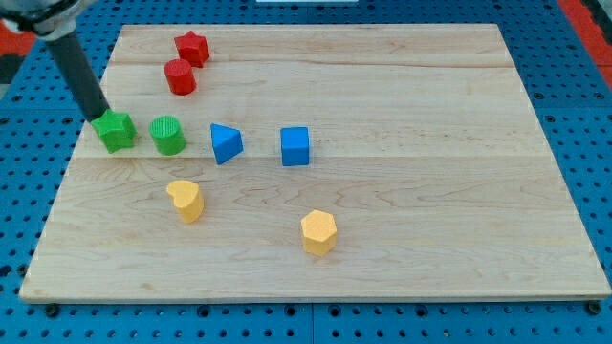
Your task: Move the yellow hexagon diagonally bottom right to the green circle
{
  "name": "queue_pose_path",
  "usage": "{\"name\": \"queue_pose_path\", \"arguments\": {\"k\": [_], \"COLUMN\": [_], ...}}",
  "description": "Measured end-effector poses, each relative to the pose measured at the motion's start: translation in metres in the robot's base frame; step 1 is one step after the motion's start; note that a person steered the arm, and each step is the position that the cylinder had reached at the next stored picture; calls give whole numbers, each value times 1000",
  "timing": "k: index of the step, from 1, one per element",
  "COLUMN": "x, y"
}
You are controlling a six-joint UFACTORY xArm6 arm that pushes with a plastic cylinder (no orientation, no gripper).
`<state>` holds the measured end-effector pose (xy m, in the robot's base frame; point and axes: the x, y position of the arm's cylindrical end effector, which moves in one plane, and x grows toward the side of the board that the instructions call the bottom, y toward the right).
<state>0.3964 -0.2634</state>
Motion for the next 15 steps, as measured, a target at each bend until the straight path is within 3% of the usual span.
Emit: {"name": "queue_pose_path", "arguments": {"k": [2,3,4,5,6,7,8,9,10,11,12,15], "x": [-34,-11,-5,-19,-32,3,96,160,193,173,139,121], "y": [33,80,83,100,184,309,374,368,342,277,248,256]}}
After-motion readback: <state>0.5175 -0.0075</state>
